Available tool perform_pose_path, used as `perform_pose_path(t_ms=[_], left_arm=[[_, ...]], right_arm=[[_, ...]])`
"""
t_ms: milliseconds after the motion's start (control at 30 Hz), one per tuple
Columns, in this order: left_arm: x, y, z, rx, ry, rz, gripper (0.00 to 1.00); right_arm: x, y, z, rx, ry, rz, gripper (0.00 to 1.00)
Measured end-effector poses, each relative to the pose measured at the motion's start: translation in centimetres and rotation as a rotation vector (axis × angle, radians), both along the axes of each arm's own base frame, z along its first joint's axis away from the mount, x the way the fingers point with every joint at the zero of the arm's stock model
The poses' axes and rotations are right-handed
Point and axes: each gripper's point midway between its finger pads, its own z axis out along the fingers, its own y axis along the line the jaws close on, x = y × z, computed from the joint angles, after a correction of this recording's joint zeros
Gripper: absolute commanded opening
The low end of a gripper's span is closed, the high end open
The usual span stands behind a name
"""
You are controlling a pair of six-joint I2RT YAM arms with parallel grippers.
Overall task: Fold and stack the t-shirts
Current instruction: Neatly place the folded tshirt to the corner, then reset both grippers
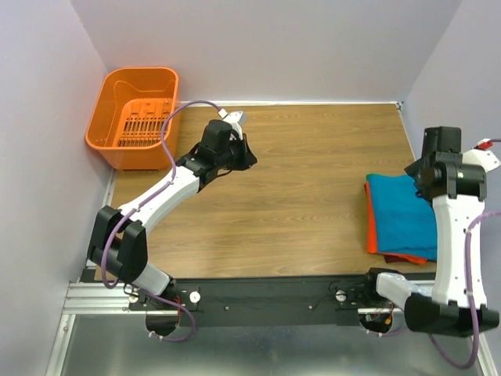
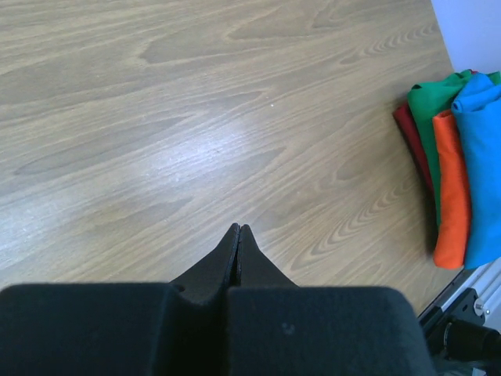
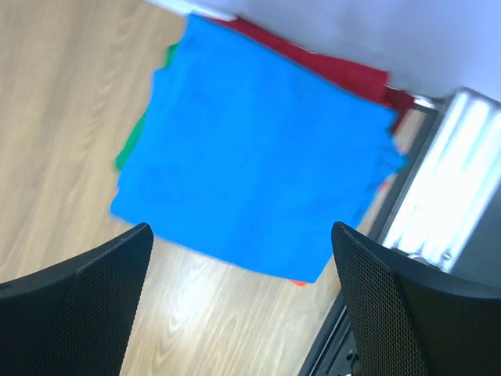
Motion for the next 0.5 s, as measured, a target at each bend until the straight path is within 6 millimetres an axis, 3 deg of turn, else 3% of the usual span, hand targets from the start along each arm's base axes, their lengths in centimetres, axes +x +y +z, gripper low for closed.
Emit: perform_pose_path(t_ms=[200,500], left_arm=[[-0.8,0.4,1.6,-0.025,-0.04,-0.003,0.01],[-2.6,1.6,4.6,-0.066,-0.119,0.006,0.01]], right_arm=[[0.4,2.8,0.2,0.074,-0.118,0.196,1.0],[6.0,9.5,-4.4,0.295,-0.231,0.559,1.0]])
